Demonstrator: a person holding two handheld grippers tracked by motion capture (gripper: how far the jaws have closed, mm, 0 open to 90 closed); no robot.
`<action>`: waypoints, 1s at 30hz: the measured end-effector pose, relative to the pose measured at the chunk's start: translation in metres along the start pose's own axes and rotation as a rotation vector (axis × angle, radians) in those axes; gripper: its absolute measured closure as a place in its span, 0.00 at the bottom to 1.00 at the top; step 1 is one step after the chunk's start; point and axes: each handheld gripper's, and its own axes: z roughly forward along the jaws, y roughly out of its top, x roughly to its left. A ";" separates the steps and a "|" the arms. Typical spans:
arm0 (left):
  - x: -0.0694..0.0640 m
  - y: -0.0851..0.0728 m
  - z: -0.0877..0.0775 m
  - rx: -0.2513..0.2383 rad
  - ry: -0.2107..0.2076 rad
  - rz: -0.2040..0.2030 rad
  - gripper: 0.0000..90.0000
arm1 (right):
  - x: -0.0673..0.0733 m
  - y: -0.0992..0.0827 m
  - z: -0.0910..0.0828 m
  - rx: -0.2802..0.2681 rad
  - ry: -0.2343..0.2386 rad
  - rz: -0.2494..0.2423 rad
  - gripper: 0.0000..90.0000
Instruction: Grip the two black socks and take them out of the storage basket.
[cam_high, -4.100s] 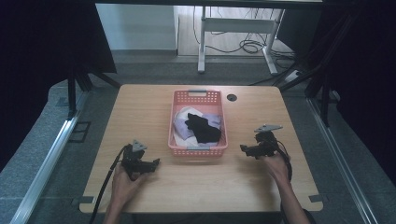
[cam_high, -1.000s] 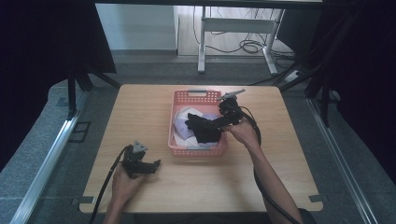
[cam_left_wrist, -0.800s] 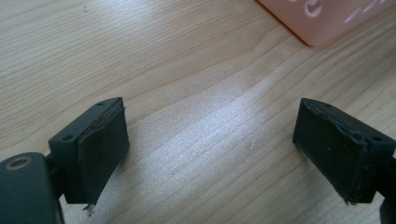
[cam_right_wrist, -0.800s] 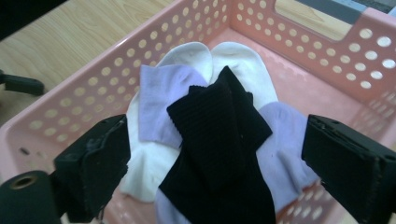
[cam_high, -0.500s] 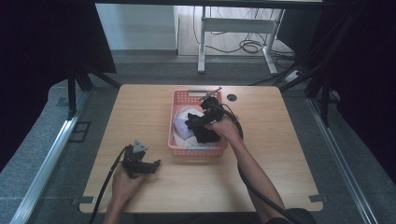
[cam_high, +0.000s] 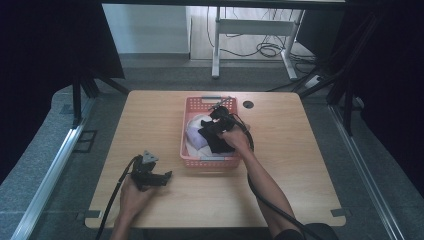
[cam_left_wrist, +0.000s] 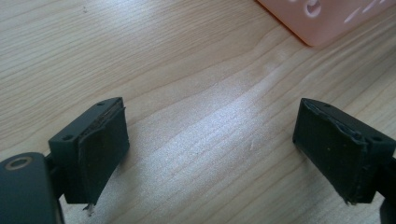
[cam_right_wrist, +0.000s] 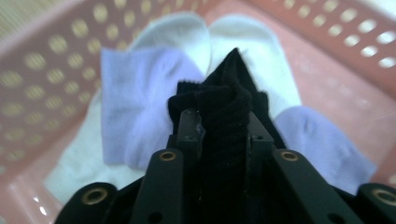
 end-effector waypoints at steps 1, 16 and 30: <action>0.000 0.000 0.000 0.000 0.000 0.000 0.11 | -0.001 0.001 -0.004 -0.015 0.011 0.011 0.85; 0.000 0.000 0.000 -0.005 0.000 -0.006 0.11 | 0.004 0.010 -0.060 -0.158 0.045 0.013 0.86; 0.000 0.000 0.000 -0.005 0.001 -0.006 0.11 | -0.013 -0.010 -0.117 -0.251 0.018 0.021 0.86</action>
